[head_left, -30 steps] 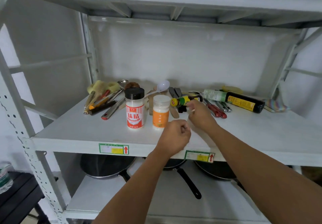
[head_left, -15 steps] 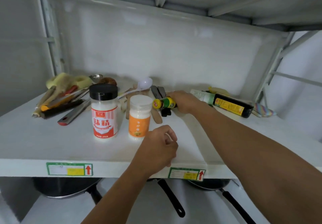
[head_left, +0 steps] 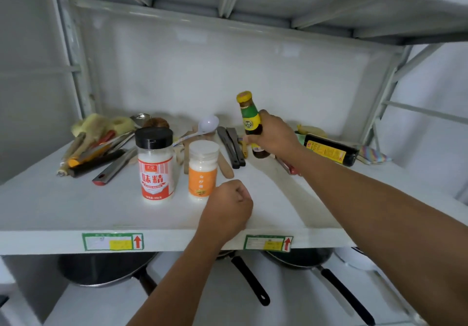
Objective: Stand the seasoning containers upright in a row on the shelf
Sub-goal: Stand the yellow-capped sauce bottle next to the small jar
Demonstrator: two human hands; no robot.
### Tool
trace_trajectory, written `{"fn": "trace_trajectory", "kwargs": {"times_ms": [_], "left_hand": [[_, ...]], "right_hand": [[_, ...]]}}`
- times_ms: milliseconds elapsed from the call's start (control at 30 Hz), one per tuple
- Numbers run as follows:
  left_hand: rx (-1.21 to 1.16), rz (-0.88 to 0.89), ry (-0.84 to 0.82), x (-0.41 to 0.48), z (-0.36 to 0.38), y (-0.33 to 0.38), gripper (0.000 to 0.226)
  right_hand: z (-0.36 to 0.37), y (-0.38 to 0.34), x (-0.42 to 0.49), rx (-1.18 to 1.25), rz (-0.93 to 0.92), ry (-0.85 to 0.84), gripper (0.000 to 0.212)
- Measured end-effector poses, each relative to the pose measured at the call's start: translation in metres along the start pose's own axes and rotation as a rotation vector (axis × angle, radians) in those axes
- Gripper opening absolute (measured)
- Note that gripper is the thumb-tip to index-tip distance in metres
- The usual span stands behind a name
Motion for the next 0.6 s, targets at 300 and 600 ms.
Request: {"fn": "trace_trajectory", "kwargs": {"times_ms": [300,600], "left_hand": [[0.182,0.162,0.436,-0.047,-0.013,0.017,0.011],[0.156,0.116,0.474,-0.052,-0.018,0.017,0.01]], "right_hand": [[-0.014,-0.02,-0.105,0.469,0.187,0.143,0.056],[0.002,-0.042,-0.127,0.518,0.156,0.159,0.064]]}}
Point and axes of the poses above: each hand's wrist, its own x-axis towards the middle knuckle, its own z-axis out of the palm, y = z × x, the point moved 7 cm from there along x, towards the middle knuckle, and after that the axes turned 5 degrees about -z, right-handed, at the moved point
